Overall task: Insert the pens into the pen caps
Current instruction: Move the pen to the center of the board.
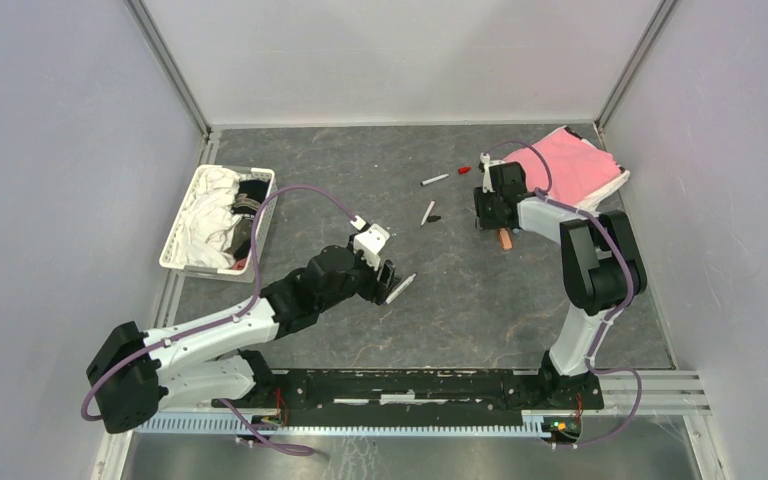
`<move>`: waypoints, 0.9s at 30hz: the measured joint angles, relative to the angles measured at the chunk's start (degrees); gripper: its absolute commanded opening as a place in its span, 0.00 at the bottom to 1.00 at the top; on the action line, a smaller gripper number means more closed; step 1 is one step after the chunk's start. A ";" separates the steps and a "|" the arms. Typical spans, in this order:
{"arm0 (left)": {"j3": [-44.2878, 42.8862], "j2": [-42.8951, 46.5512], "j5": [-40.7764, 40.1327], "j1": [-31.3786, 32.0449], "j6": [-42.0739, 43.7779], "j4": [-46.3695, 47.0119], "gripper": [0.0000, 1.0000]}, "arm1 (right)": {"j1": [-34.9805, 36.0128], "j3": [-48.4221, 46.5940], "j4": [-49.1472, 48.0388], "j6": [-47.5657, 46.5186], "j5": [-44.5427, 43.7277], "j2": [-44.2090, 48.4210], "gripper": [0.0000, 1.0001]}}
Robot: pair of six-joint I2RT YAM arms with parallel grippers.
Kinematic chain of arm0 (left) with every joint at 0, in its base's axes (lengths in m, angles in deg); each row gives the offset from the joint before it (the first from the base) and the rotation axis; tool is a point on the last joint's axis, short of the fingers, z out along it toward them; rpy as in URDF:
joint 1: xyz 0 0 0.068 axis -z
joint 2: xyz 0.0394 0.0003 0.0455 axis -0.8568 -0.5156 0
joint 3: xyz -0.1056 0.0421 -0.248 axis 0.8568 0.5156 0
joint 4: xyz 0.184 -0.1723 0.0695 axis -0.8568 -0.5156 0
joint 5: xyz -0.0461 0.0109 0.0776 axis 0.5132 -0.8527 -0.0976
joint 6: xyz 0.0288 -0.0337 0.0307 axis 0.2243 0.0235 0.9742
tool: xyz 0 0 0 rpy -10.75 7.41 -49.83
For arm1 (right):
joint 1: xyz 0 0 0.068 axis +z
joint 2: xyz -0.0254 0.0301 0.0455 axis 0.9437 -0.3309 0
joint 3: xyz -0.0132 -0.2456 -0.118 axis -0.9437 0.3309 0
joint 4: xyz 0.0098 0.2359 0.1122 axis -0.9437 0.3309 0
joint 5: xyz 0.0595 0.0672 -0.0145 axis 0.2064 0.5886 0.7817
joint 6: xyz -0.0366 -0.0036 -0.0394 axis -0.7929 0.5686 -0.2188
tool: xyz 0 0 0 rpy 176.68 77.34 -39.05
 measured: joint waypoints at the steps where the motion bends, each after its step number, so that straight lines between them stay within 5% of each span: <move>1: 0.00 0.00 0.00 0.00 0.00 0.00 0.68 | 0.00 -0.17 0.00 0.02 0.00 -0.17 0.37; 15: 0.00 0.00 0.02 0.00 0.00 0.00 0.68 | 0.00 -1.70 -0.83 -1.88 -0.48 -1.73 0.14; 27: 4.68 2.47 3.58 0.00 -0.52 6.64 0.71 | -0.02 3.13 -3.65 -13.53 3.19 1.90 0.00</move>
